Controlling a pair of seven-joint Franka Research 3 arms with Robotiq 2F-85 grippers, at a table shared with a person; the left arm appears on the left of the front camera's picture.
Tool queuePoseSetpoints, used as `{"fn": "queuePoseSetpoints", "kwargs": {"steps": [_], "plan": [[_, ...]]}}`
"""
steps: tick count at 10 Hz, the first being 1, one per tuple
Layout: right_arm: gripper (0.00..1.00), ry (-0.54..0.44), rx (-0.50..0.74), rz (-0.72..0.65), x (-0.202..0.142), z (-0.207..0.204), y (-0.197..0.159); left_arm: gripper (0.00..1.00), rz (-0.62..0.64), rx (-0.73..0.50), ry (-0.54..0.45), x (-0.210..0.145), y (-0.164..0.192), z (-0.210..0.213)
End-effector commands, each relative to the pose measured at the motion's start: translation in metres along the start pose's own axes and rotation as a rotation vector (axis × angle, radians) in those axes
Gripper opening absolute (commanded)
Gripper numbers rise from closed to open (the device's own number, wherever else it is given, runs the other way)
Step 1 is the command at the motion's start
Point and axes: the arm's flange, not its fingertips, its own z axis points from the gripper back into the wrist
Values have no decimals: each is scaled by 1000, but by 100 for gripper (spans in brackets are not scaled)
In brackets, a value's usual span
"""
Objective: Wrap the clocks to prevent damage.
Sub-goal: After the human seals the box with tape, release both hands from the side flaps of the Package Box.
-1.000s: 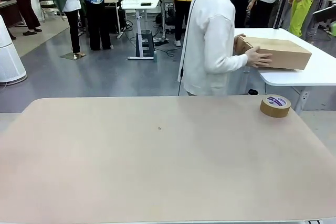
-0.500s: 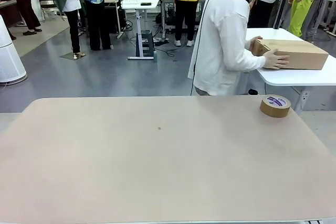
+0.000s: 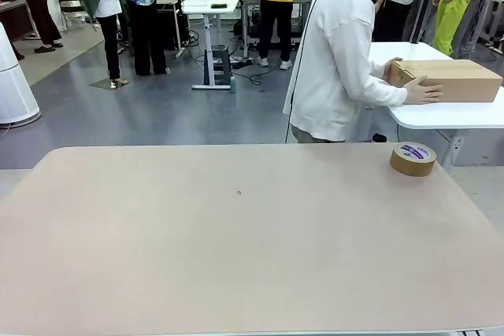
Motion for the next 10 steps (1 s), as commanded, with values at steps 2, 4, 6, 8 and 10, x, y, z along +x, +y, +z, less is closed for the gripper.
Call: {"fn": "queuePoseSetpoints", "kwargs": {"steps": [2,4,6,8,10], "plan": [[100,-25,9,0,-4,3,-2,100,7,-10,-3,-1,0,5],[100,-25,9,0,-4,3,-2,100,7,-10,-3,-1,0,5],[100,-25,9,0,-4,3,-2,100,7,-10,-3,-1,0,5],[100,-25,9,0,-4,3,-2,100,7,-10,-3,-1,0,5],[100,-25,9,0,-4,3,-2,100,7,-10,-3,-1,0,5]]}}
